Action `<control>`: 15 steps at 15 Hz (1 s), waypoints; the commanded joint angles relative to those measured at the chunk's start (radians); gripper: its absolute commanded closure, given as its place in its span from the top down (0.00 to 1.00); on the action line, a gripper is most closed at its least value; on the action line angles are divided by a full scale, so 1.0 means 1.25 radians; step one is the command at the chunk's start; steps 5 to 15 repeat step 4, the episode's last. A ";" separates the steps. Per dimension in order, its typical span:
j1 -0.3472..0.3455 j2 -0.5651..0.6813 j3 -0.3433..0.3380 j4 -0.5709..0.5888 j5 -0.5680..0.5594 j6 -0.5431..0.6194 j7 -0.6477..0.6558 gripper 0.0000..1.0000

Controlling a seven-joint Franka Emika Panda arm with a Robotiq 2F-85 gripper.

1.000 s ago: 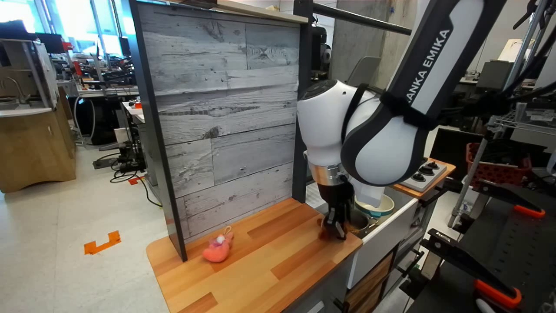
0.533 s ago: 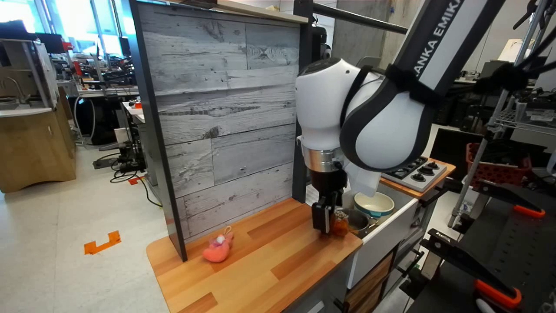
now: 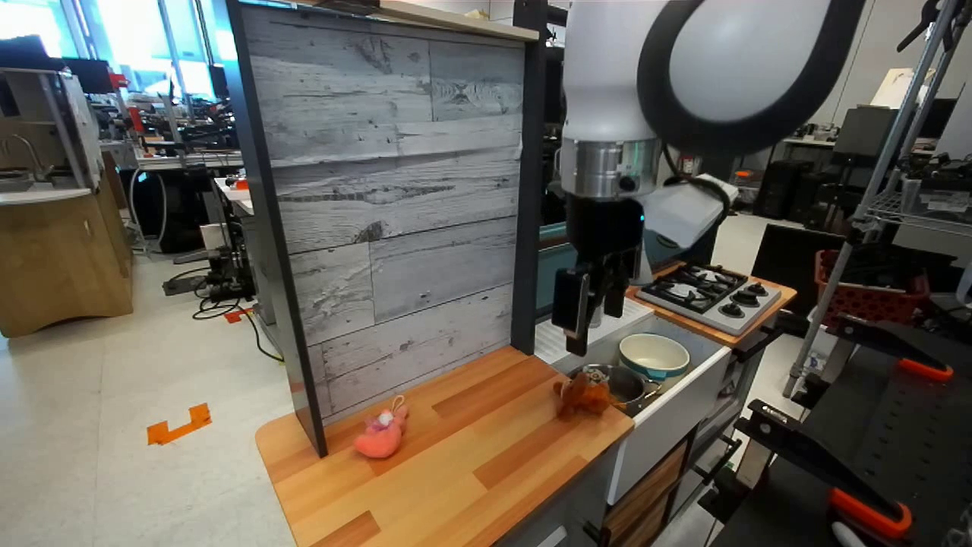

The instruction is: Move the plush toy

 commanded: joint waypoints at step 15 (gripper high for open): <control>-0.050 -0.088 0.055 -0.040 0.082 -0.092 -0.015 1.00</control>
